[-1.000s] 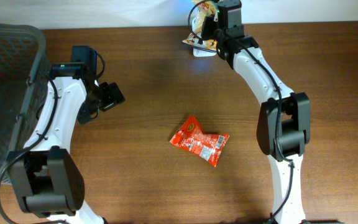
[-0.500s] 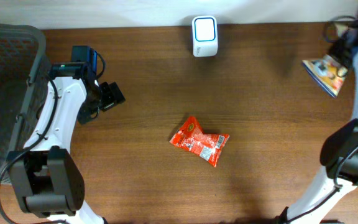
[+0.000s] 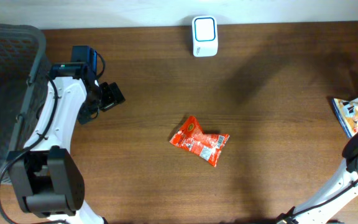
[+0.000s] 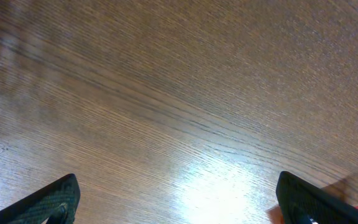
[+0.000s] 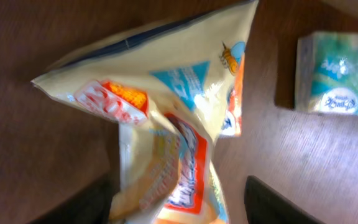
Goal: Scan the item barcode
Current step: 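Carry the wafer package to the right table edge, then release the wafer package and swing the right gripper back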
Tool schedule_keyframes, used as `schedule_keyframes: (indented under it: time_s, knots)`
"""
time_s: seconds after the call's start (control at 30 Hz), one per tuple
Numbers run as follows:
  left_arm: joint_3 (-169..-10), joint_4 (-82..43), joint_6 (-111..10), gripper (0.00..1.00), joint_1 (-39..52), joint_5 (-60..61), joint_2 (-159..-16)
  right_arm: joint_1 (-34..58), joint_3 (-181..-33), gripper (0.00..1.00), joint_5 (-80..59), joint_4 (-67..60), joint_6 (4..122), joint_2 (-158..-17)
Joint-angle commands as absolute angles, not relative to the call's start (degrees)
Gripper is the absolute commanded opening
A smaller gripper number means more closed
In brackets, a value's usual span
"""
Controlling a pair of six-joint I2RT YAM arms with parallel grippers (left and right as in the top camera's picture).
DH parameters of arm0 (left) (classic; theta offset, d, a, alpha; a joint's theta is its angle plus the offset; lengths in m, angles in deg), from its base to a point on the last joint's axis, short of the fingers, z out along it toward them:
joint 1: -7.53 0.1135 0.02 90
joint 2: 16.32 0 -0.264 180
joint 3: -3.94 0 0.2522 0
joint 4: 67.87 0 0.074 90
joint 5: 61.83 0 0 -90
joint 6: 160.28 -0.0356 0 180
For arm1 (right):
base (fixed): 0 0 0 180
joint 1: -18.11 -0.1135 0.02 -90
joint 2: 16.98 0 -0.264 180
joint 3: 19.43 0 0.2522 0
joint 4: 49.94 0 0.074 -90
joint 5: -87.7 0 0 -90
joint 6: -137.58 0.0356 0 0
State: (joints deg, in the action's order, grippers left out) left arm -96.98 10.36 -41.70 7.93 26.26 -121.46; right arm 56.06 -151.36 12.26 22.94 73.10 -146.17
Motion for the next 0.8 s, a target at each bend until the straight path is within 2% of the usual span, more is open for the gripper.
schedule_keyframes:
  time_s: [0.0,0.1,0.13,0.2,0.27,0.33,0.37,0.43,0.53,0.77]
  knots:
    - [-96.8,10.4,-41.4,0.99,8.0,26.7,-122.0,55.9,-152.4,0.73,11.1,25.5,73.4,-143.4]
    - [-96.8,10.4,-41.4,0.99,7.9,26.7,-122.0,55.6,-155.1,0.80,-2.7,30.2,73.3,-139.5]
    - [-96.8,10.4,-41.4,0.99,7.9,26.7,-122.0,55.2,-155.8,0.83,-15.2,32.7,70.9,-137.2]
    - [-96.8,10.4,-41.4,0.99,7.9,26.7,-122.0,53.5,-155.8,0.83,-31.7,36.4,64.2,-133.4]
    - [-96.8,10.5,-41.4,0.99,7.9,26.7,-122.0,50.8,-155.8,0.88,-28.3,38.0,63.4,-131.3]
    - [-96.8,10.4,-41.4,0.99,7.9,26.7,-122.0,48.5,-155.6,0.92,-14.5,38.0,64.0,-131.6]
    - [-96.8,10.4,-41.4,0.99,7.9,26.7,-122.0,48.3,-155.2,0.85,-7.9,38.3,66.2,-132.1]
    - [-96.8,10.4,-41.4,0.99,7.9,26.7,-122.0,49.2,-153.9,0.58,1.0,38.6,71.4,-133.5]
    - [-96.8,10.4,-41.4,0.99,7.9,26.7,-122.0,51.8,-152.6,0.39,4.9,37.5,73.6,-136.0]
    - [-96.8,10.4,-41.4,0.99,7.9,26.7,-122.0,54.6,-152.0,0.35,9.2,27.2,73.6,-144.9]
